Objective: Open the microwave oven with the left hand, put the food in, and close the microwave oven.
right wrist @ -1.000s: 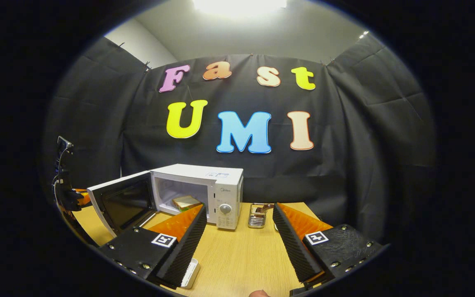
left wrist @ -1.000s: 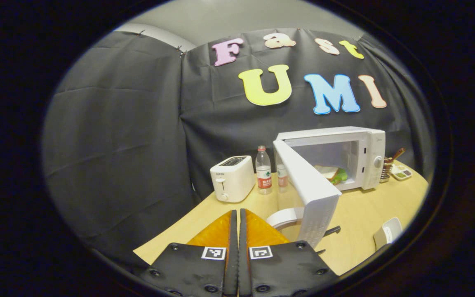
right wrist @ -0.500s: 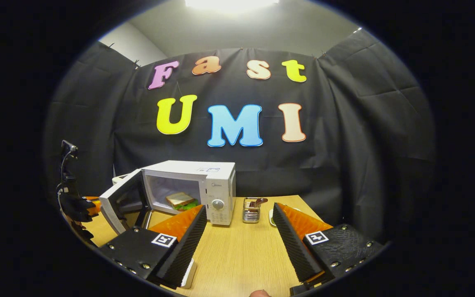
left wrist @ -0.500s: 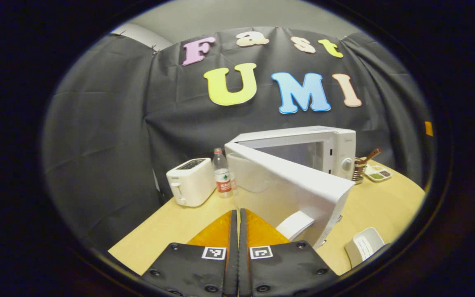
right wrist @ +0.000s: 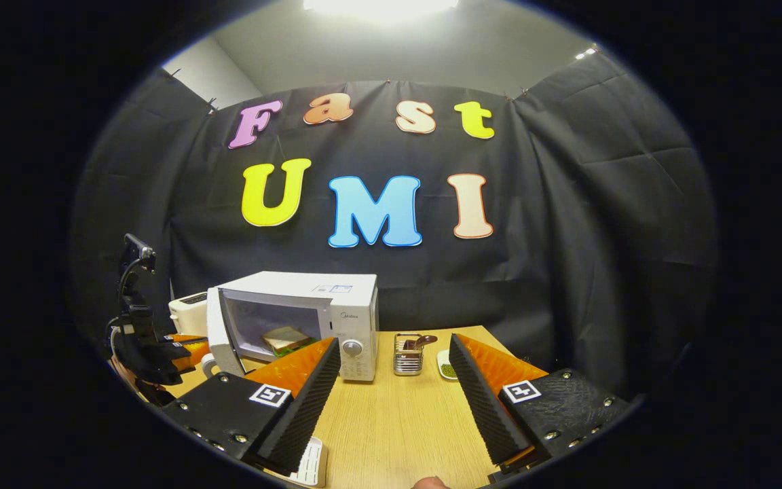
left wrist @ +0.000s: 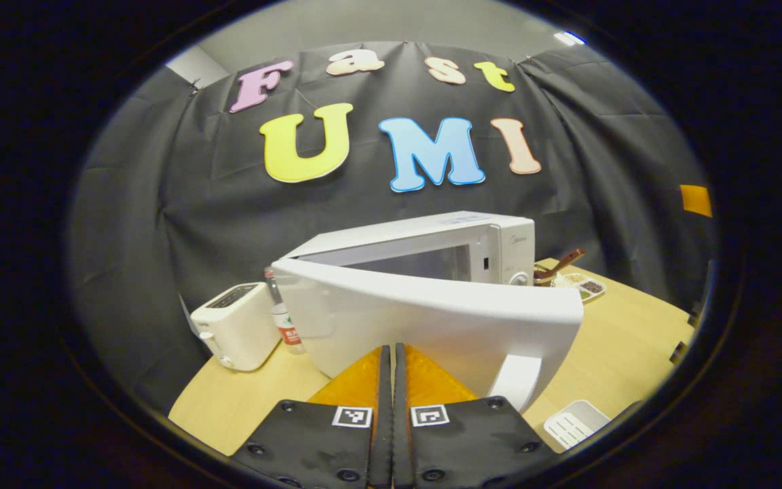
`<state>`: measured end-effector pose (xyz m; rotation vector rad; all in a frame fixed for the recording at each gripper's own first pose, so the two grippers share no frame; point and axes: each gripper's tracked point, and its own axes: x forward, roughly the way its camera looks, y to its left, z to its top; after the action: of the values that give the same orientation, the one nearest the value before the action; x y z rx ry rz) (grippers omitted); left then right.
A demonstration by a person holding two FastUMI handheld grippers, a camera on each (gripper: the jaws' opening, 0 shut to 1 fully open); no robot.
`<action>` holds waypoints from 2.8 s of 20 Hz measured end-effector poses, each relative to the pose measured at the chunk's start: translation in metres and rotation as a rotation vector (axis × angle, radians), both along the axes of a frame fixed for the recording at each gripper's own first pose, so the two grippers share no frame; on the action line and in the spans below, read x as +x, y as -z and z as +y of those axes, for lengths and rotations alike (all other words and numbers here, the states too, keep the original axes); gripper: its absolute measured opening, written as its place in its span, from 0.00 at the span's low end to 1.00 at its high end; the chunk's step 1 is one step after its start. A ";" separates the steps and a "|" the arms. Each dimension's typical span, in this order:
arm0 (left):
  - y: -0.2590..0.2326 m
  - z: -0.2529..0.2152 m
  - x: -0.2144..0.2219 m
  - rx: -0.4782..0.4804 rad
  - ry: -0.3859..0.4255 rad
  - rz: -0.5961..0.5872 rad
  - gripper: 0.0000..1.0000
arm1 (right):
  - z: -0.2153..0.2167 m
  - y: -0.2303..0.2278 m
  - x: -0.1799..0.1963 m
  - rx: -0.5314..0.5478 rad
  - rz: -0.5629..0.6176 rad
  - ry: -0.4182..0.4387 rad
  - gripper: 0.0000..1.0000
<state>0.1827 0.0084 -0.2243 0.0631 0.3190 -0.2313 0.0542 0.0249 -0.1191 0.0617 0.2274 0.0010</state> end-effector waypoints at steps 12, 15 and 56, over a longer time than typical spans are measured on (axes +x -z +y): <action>0.003 -0.056 0.080 -0.021 0.162 -0.018 0.07 | -0.005 0.013 0.007 -0.033 0.046 0.130 0.98; 0.008 -0.060 0.100 -0.016 0.168 -0.018 0.07 | -0.003 0.016 0.010 -0.038 0.061 0.146 0.98; -0.109 -0.083 0.053 -0.120 0.049 -0.168 0.07 | -0.017 -0.023 0.002 -0.008 -0.025 0.054 0.98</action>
<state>0.2361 -0.0750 -0.1151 -0.0281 0.1362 -0.2918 0.0558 0.0075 -0.0963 0.0595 0.2009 -0.0525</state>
